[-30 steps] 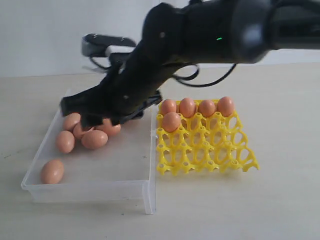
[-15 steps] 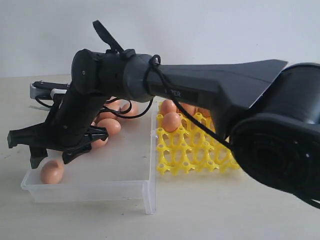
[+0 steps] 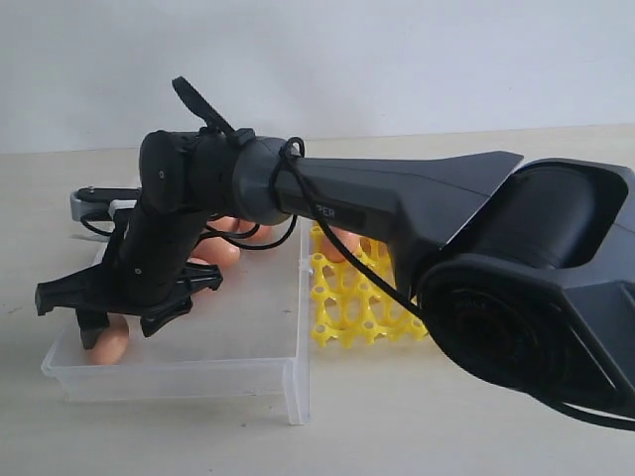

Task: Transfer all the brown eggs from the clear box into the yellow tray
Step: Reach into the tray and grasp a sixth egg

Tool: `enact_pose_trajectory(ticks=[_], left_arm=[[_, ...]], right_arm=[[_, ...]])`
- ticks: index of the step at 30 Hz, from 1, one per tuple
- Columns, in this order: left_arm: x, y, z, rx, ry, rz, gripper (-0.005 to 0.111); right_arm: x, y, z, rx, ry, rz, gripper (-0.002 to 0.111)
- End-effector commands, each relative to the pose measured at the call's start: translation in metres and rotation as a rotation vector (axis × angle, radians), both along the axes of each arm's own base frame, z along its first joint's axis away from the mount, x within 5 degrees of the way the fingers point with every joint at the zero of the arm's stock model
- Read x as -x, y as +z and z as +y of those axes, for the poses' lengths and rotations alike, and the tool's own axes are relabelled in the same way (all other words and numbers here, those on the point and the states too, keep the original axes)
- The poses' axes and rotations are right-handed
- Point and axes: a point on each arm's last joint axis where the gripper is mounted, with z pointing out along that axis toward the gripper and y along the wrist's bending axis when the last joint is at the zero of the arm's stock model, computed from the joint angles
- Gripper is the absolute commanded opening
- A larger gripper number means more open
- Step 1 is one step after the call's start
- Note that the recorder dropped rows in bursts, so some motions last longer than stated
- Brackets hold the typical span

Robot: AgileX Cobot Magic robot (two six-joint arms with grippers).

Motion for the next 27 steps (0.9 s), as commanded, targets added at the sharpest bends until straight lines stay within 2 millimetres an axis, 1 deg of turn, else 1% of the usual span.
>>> enact_pose_trajectory(ticks=[1,4,10,19,21,23,25,26,27], left_arm=[[0.0000,0.0022,-0.0004,0.004,-0.005,-0.015,0.000],[0.0000,0.0022,-0.0004,0.004,-0.005,-0.015,0.000],[0.0000,0.0022,-0.0004,0.004,-0.005,-0.015,0.000],[0.0000,0.0022,-0.0004,0.004,-0.005,-0.015,0.000],[0.0000,0.0022,-0.0004,0.004,-0.005,-0.015,0.000],[0.0000,0.0022,-0.0004,0.004,-0.005,-0.015,0.000],[0.0000,0.0022,-0.0004,0.004,-0.005,-0.015,0.000],[0.0000,0.0022,-0.0004,0.004,-0.005,-0.015,0.000],[0.0000,0.0022,-0.0004,0.004,-0.005,-0.015,0.000]], right_arm=[[-0.0029,0.0020,0.0021,-0.018,-0.007,-0.031,0.059],[-0.0035,0.0015,0.0026,-0.025,-0.012,-0.035,0.059],[-0.0066,-0.0053,0.0048,-0.040,-0.017,-0.061,0.059],[-0.0078,-0.0056,0.0056,-0.046,0.034,-0.105,0.058],[-0.0078,-0.0056,0.0056,-0.045,0.054,-0.117,0.050],[-0.0078,-0.0056,0.0056,-0.044,0.075,-0.129,0.030],[-0.0072,-0.0035,0.0052,-0.042,0.099,-0.138,0.005],[-0.0070,-0.0027,0.0051,-0.042,0.105,-0.140,0.000],[-0.0072,-0.0002,0.0049,-0.042,0.117,-0.153,0.000]])
